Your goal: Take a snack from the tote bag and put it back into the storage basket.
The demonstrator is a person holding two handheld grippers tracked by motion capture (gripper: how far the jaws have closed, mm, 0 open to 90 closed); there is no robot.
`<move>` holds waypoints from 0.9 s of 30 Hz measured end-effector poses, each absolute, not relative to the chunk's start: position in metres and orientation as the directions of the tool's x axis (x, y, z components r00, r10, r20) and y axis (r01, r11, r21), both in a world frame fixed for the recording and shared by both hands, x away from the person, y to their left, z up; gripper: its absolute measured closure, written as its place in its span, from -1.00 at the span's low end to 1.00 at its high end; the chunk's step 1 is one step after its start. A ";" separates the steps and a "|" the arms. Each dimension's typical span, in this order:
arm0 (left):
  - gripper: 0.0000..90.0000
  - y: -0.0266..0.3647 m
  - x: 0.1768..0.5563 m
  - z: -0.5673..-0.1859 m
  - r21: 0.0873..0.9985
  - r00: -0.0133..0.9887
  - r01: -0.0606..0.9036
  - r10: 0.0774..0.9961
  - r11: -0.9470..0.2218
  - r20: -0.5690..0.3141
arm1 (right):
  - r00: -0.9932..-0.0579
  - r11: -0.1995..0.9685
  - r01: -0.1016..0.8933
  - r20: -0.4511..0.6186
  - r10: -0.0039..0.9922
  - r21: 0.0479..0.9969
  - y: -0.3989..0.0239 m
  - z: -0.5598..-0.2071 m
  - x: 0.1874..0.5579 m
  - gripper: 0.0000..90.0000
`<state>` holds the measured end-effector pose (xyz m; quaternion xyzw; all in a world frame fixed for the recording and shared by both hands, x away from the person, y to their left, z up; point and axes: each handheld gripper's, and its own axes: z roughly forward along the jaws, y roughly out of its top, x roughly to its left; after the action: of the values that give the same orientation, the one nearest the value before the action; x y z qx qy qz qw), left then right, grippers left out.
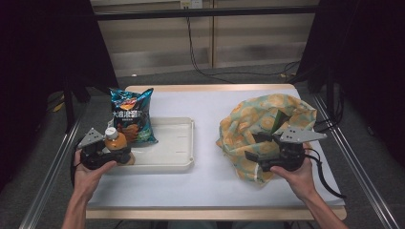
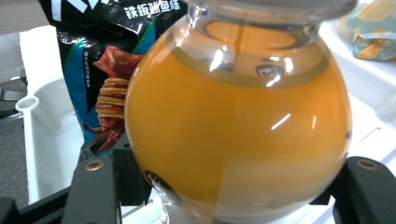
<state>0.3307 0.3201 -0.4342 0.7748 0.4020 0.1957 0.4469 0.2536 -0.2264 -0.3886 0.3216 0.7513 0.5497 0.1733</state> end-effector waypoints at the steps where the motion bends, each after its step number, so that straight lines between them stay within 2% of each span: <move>1: -0.24 0.321 0.331 -0.435 0.850 0.607 0.443 0.794 -0.285 -0.049 | -0.735 0.190 0.293 0.093 0.671 0.937 -0.226 -0.389 0.254 -0.62; 8: -0.28 0.324 0.328 -0.436 0.857 0.584 0.448 0.809 -0.255 -0.064 | -0.738 0.194 0.294 0.093 0.669 0.936 -0.225 -0.390 0.254 -0.62; 9: -0.32 0.324 0.328 -0.436 0.860 0.581 0.449 0.810 -0.241 -0.076 | -0.738 0.194 0.294 0.093 0.669 0.936 -0.226 -0.390 0.254 -0.63; 11: -0.54 0.325 0.326 -0.435 0.862 0.566 0.451 0.821 -0.230 -0.077 | -0.736 0.193 0.294 0.093 0.671 0.936 -0.226 -0.390 0.254 -0.63; 18: -0.84 0.333 0.309 -0.434 0.867 0.497 0.458 0.865 -0.195 -0.068 | -0.726 0.185 0.298 0.096 0.681 0.937 -0.231 -0.389 0.255 -0.63; 23: -0.85 0.335 0.290 -0.437 0.874 0.459 0.451 0.887 -0.183 -0.052 | -0.714 0.185 0.296 0.089 0.694 0.937 -0.236 -0.387 0.256 -0.62; 27: -0.82 0.326 0.274 -0.435 0.874 0.485 0.446 0.873 -0.191 -0.057 | -0.708 0.184 0.290 0.082 0.701 0.939 -0.242 -0.384 0.257 -0.53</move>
<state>0.2741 0.3257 -0.4347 0.7343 0.4490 0.2368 0.4506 0.2570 -0.2419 -0.3845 0.3323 0.7460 0.5454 0.1883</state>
